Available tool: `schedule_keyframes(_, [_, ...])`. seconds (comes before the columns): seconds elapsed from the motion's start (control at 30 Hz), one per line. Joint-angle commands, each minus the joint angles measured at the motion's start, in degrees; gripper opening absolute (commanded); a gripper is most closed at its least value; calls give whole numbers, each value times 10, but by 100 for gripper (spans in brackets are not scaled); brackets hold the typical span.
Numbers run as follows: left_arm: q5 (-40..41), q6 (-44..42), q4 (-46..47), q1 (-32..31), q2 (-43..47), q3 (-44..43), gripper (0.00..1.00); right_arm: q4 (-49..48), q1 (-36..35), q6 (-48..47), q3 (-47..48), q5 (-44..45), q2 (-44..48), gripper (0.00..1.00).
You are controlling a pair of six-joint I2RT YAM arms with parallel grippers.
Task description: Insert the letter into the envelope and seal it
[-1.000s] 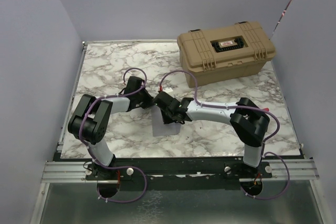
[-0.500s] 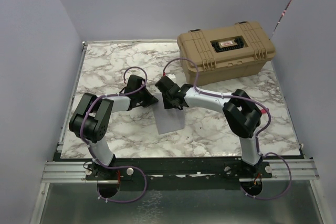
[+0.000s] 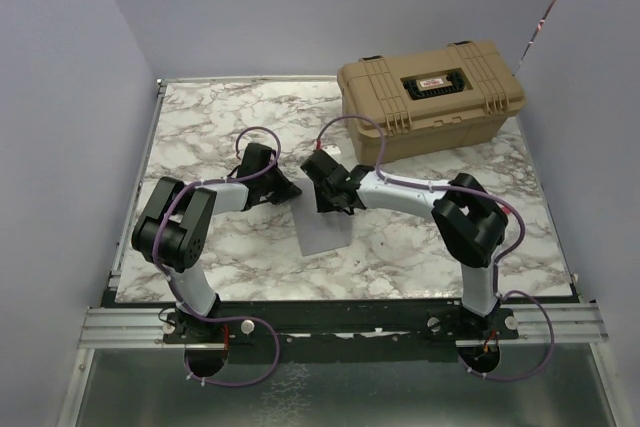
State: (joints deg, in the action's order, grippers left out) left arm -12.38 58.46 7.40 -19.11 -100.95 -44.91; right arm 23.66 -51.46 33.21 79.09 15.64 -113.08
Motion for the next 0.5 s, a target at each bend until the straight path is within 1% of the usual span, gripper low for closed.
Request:
schedule_keyframes(0.0, [98, -43, -154, 3, -72, 41, 0, 53, -15, 29, -58, -25, 36, 0])
schedule_keyframes(0.1, [94, -43, -152, 3, -76, 40, 0, 27, -19, 21, -81, -56, 56, 0])
schedule_keyframes(0.23, [88, -46, -152, 3, -71, 38, 0, -20, -21, 1, -90, -96, 109, 0])
schedule_keyframes(0.37, [86, -54, -152, 3, -61, 33, 0, -9, -13, 3, -69, -99, 151, 0])
schedule_keyframes(0.47, [76, -60, -153, 3, -54, 28, 0, -16, 8, 20, -79, -116, 188, 0])
